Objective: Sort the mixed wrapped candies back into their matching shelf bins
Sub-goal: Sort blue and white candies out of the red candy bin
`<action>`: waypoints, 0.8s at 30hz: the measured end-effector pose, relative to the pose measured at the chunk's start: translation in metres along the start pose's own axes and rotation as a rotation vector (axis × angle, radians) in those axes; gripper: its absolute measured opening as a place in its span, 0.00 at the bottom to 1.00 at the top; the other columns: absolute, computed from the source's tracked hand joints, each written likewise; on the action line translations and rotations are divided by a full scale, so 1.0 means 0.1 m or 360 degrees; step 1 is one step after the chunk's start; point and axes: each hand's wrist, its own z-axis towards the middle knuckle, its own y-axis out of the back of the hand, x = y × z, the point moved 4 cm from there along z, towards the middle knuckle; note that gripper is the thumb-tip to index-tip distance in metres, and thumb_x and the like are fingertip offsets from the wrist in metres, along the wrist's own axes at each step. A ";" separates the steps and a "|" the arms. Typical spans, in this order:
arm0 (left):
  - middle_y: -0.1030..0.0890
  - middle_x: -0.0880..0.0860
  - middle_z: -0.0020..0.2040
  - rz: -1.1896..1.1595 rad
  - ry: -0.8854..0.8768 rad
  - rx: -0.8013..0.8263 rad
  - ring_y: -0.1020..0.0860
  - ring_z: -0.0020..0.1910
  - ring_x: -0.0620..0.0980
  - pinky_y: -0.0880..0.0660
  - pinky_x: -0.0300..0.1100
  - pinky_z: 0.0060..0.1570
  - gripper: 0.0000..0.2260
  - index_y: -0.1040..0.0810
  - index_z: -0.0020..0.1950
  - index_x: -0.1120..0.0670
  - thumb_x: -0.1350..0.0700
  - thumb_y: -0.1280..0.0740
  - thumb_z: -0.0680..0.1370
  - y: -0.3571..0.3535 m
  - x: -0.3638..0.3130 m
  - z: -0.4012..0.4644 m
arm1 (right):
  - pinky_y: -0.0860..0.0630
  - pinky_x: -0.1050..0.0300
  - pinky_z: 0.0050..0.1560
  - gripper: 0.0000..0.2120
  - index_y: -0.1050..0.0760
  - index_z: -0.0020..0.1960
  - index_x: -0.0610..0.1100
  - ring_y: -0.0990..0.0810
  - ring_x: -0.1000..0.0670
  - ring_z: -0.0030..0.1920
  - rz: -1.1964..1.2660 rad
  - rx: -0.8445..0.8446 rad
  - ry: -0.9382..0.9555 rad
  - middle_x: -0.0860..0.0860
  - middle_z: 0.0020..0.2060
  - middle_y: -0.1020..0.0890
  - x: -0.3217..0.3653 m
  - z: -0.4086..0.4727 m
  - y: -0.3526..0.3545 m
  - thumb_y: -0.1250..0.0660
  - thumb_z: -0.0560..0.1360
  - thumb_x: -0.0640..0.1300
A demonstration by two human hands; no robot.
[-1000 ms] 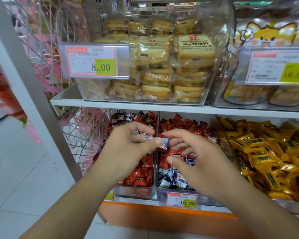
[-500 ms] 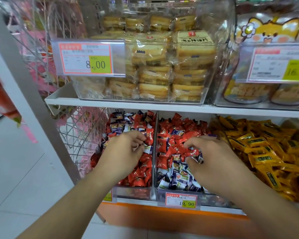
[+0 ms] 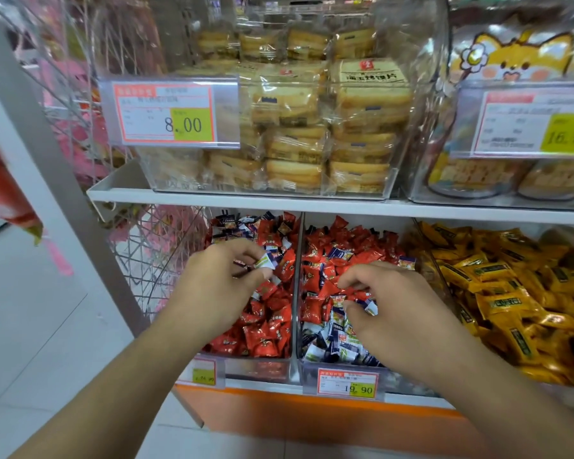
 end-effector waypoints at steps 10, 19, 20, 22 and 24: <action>0.16 0.40 0.47 -0.0434 -0.0240 0.0187 0.18 0.48 0.43 0.21 0.39 0.51 0.10 0.16 0.52 0.40 0.56 0.23 0.76 -0.13 -0.48 -0.25 | 0.21 0.59 0.58 0.10 0.23 0.60 0.59 0.20 0.63 0.53 0.0732 -0.0139 0.0049 0.63 0.47 0.18 0.08 -0.07 0.02 0.29 0.79 0.51; 0.18 0.40 0.48 -0.0098 -0.0119 -0.0066 0.20 0.47 0.37 0.21 0.36 0.49 0.10 0.20 0.55 0.43 0.55 0.25 0.77 -0.07 -0.17 -0.10 | 0.21 0.57 0.56 0.13 0.24 0.64 0.54 0.20 0.54 0.53 0.0116 -0.0096 -0.0223 0.57 0.58 0.21 -0.17 -0.01 0.12 0.31 0.81 0.52; 0.19 0.41 0.48 0.0041 -0.0081 -0.0111 0.20 0.47 0.38 0.24 0.30 0.46 0.10 0.20 0.57 0.44 0.54 0.26 0.78 -0.06 -0.06 -0.06 | 0.23 0.57 0.57 0.17 0.27 0.69 0.53 0.21 0.53 0.53 0.0038 -0.0065 -0.0262 0.54 0.62 0.23 -0.19 -0.01 0.12 0.32 0.81 0.51; 0.19 0.44 0.53 0.0221 -0.0010 -0.0097 0.21 0.49 0.40 0.27 0.26 0.43 0.13 0.20 0.62 0.47 0.53 0.26 0.78 -0.08 0.13 0.00 | 0.23 0.57 0.59 0.19 0.28 0.71 0.52 0.20 0.52 0.53 0.0035 -0.0048 -0.0279 0.52 0.66 0.25 -0.19 -0.02 0.11 0.32 0.81 0.50; 0.19 0.48 0.62 0.0327 0.0024 0.0007 0.20 0.55 0.45 0.22 0.37 0.51 0.20 0.23 0.69 0.47 0.48 0.26 0.78 -0.16 0.24 0.03 | 0.25 0.58 0.62 0.18 0.27 0.69 0.53 0.21 0.54 0.60 0.0054 -0.0040 -0.0249 0.54 0.67 0.25 -0.16 -0.02 0.08 0.32 0.81 0.50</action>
